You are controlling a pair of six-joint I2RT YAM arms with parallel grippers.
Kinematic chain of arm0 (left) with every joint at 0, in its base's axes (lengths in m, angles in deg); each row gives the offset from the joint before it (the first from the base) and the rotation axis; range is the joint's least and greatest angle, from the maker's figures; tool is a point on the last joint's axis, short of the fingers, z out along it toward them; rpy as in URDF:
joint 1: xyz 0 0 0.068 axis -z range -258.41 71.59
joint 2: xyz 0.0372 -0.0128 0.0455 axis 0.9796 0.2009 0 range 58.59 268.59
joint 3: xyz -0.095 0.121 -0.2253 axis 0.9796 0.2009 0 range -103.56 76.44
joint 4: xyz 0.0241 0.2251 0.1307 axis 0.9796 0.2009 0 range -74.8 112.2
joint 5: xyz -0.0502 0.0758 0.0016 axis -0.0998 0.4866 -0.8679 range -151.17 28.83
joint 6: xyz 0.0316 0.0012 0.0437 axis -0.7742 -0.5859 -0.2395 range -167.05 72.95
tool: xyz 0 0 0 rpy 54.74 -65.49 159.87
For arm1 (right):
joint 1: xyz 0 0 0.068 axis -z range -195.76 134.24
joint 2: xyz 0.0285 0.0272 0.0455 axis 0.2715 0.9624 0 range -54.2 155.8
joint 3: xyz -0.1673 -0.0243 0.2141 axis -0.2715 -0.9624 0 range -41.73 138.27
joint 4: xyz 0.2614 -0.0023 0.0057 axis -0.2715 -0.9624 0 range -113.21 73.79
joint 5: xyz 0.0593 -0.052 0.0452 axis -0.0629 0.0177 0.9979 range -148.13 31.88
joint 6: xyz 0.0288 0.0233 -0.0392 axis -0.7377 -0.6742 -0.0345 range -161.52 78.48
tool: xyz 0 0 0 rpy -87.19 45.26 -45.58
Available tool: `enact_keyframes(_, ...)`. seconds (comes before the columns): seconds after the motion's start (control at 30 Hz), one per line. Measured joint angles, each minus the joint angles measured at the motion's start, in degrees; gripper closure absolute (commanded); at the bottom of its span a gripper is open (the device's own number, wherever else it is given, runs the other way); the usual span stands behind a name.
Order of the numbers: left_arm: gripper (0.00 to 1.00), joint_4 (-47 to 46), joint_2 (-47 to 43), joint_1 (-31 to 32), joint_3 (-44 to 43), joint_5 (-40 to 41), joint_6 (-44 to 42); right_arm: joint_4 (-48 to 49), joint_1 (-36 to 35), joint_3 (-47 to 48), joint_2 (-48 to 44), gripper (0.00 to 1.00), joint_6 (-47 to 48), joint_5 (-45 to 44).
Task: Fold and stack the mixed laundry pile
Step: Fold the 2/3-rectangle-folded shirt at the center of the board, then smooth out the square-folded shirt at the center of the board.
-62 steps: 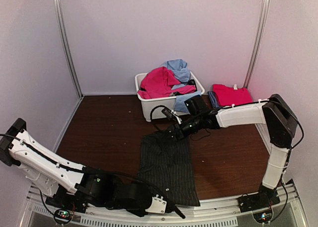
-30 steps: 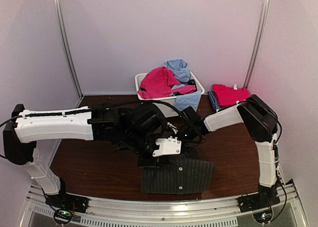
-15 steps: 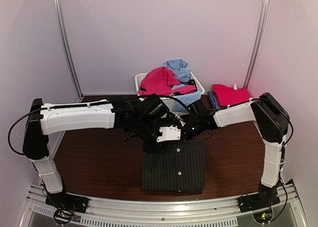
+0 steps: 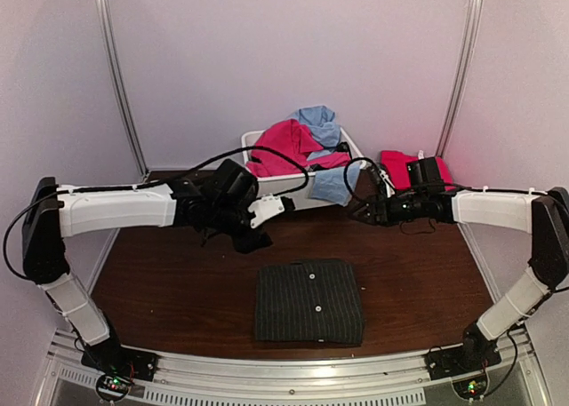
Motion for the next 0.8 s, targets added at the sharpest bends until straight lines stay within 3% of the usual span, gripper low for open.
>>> enact_keyframes(0.17, 0.35, -7.78, -15.21, -4.22, 18.1, -6.25, 18.82, 3.82, -0.9, -10.08, -3.23, 0.35, -3.17, 3.5)
enact_keyframes(0.27, 0.35, -14.08, -18.62, -5.14, 25.0, -10.82, 29.46, 3.8, -2.12, -11.72, -2.05, 0.33, -3.93, 4.02)
enact_keyframes(0.43, 0.35, -23.26, -15.85, -5.79, 31.8, -16.26, 42.36, 4.04, -4.33, -11.34, 2.19, 0.36, -3.74, 4.31)
enact_keyframes(0.63, 0.39, -33.11, -8.85, -6.12, 33.59, -20.72, 51.74, 1.4, -6.01, -10.19, 6.45, 0.38, -2.12, 1.92)
enact_keyframes(0.7, 0.45, -36.09, -6.97, -6.16, 33.77, -21.9, 53.88, 0.63, -6.14, -10.19, 6.75, 0.46, -1.6, 1.16)
enact_keyframes(0.8, 0.6, -39.87, -5.2, -6.25, 34.14, -23.45, 56.13, 0.39, -6.49, -10.16, 6.84, 0.69, -1.33, 0.94)
